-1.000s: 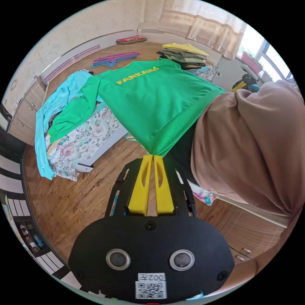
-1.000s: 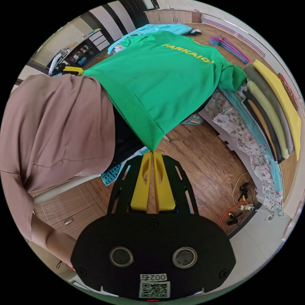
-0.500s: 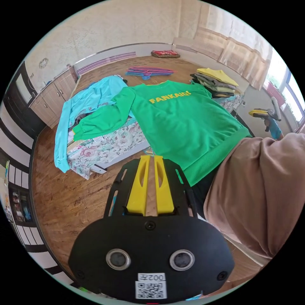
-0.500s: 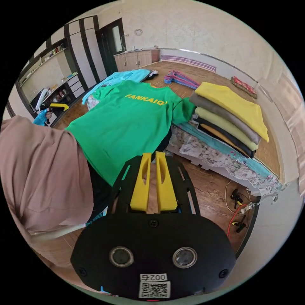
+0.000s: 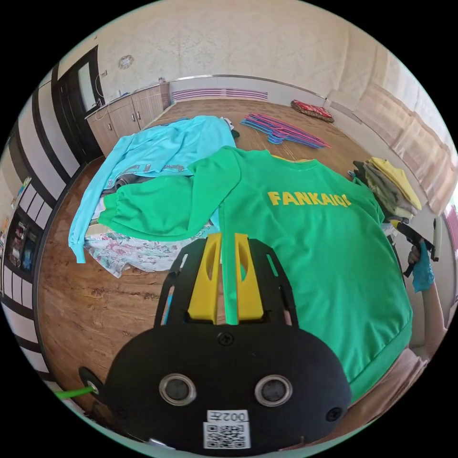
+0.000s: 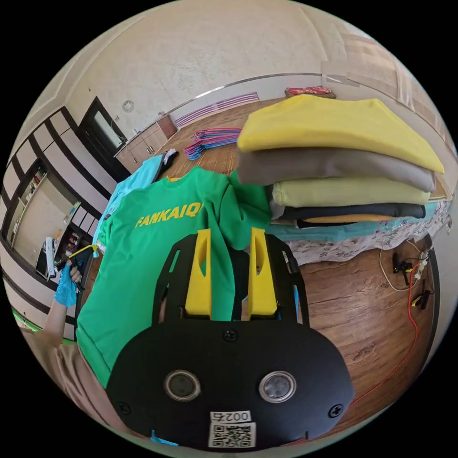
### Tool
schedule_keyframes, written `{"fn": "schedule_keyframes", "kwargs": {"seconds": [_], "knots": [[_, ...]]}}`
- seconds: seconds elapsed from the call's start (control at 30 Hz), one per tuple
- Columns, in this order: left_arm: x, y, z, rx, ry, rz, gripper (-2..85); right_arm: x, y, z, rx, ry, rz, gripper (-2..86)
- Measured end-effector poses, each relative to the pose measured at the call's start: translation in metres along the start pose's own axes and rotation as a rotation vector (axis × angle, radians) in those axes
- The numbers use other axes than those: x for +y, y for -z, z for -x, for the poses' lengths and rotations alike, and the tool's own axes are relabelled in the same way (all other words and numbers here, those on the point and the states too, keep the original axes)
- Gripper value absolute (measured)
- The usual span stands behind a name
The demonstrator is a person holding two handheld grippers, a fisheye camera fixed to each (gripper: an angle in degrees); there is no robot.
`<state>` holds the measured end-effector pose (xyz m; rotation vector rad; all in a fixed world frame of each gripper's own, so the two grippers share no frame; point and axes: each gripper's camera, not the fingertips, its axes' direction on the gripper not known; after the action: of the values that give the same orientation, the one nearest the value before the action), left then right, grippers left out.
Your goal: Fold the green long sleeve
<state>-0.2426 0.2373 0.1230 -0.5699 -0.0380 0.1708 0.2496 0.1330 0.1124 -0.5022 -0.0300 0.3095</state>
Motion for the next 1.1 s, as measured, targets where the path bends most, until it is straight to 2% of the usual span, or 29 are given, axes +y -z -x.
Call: {"fn": "schedule_keyframes", "kwargs": {"seconds": [0.2,0.33,0.53,0.63,0.87,1.1], "knots": [[-0.046,-0.035,-0.012,-0.038,0.063,0.064,5.7,-0.033,-0.045,0.009,0.066,-0.083,0.044,9.6],[-0.07,-0.054,-0.021,-0.058,0.056,0.091,4.4,-0.058,-0.05,0.022,0.166,-0.041,0.023,2.7],[-0.094,-0.058,-0.027,-0.139,0.072,0.066,-0.4,-0.088,-0.052,0.036,0.34,0.045,-0.018,1.5],[-0.107,-0.062,-0.031,-0.157,0.075,0.072,-0.4,-0.103,-0.065,0.039,0.319,0.073,0.057,2.3],[-0.143,-0.036,-0.029,-0.129,0.093,0.057,1.8,-0.134,-0.049,0.077,0.299,0.212,0.084,6.1],[-0.22,-0.01,-0.048,-0.053,-0.074,-0.011,-0.3,-0.199,-0.041,0.125,0.167,0.354,0.03,6.2]]}}
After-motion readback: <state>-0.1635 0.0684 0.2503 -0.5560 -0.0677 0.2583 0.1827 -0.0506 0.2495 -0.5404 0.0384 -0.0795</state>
